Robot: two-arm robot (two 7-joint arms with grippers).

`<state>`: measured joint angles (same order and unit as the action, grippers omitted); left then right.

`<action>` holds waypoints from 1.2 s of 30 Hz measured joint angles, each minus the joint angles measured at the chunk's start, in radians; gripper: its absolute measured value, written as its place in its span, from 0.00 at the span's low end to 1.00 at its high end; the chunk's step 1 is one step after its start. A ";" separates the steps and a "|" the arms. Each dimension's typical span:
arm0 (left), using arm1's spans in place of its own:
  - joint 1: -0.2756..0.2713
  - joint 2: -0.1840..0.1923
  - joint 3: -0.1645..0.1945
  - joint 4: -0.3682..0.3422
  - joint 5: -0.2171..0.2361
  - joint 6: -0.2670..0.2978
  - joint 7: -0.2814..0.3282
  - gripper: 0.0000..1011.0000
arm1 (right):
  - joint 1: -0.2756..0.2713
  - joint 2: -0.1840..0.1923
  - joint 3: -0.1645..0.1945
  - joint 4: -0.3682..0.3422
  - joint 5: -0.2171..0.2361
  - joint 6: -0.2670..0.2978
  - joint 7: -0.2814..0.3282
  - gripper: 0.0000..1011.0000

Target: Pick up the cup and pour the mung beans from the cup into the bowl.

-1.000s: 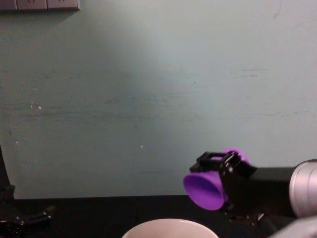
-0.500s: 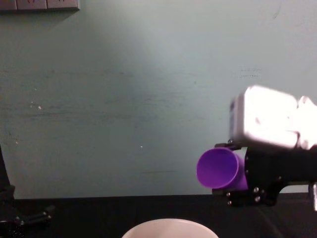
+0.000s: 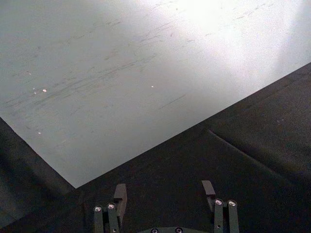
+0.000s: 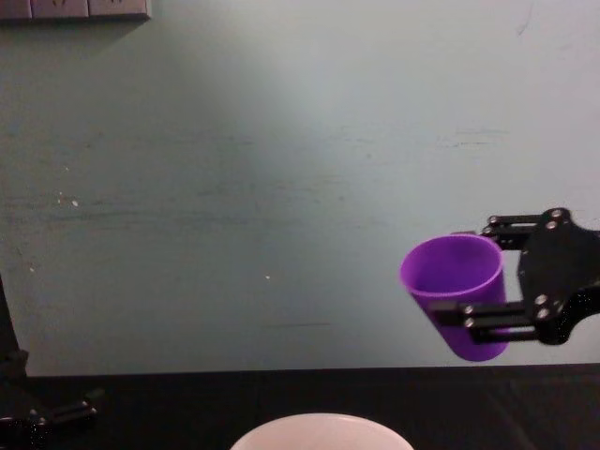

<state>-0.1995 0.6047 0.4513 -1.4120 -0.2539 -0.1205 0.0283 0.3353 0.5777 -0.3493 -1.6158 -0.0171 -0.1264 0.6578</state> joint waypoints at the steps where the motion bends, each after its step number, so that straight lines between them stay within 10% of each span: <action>1: 0.000 0.000 0.000 0.000 0.000 0.000 0.000 0.99 | -0.001 0.002 0.007 0.005 0.022 -0.005 0.008 0.72; 4: 0.000 0.000 0.000 0.000 0.000 0.000 0.000 0.99 | -0.009 0.008 0.039 0.033 0.130 -0.020 0.044 0.72; 11: 0.000 0.000 0.000 0.000 0.000 0.000 0.000 0.99 | -0.008 0.015 0.030 0.074 0.218 -0.005 0.096 0.72; 26: 0.000 0.000 0.000 0.000 0.000 0.000 0.000 0.99 | -0.014 0.038 -0.050 0.060 0.215 0.208 0.060 0.72; 36: 0.000 0.000 0.000 0.000 0.000 0.000 0.000 0.99 | -0.014 0.038 -0.051 0.061 0.211 0.206 0.060 0.72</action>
<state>-0.1995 0.6047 0.4514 -1.4120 -0.2539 -0.1205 0.0283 0.3212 0.6155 -0.4000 -1.5546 0.1944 0.0793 0.7176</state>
